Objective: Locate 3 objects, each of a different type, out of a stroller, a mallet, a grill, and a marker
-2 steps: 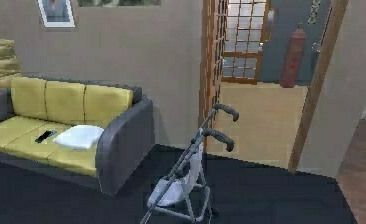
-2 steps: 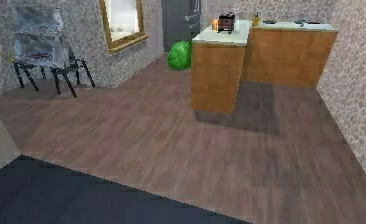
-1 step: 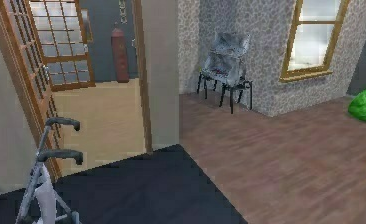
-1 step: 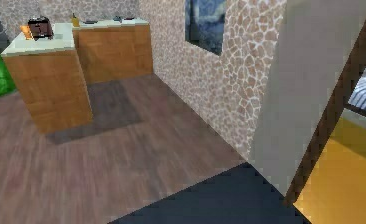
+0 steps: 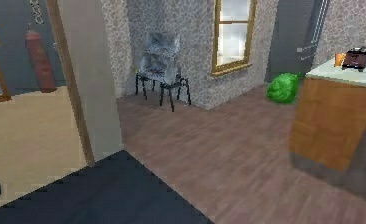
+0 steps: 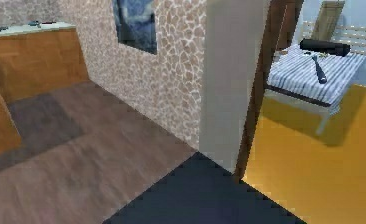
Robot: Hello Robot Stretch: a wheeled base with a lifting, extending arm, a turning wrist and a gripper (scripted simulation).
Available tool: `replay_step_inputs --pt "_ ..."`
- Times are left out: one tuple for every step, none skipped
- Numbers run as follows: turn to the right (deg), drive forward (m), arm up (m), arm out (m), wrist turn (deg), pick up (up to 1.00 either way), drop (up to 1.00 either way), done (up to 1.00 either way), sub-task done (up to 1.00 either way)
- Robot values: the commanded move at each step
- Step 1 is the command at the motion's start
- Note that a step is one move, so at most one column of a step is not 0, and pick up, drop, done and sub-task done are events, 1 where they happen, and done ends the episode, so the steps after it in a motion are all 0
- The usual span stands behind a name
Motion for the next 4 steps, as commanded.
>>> replay_step_inputs --pt "0.0 0.8 0.0 0.0 0.0 0.0 0.0 0.0 0.0" --pt "-3.0 0.0 0.0 0.0 0.0 0.0 0.0 0.0 0.0" --pt "0.0 1.0 0.0 0.0 0.0 0.0 0.0 0.0 0.0" --pt "-3.0 0.0 0.0 0.0 0.0 0.0 0.0 0.0 0.0"
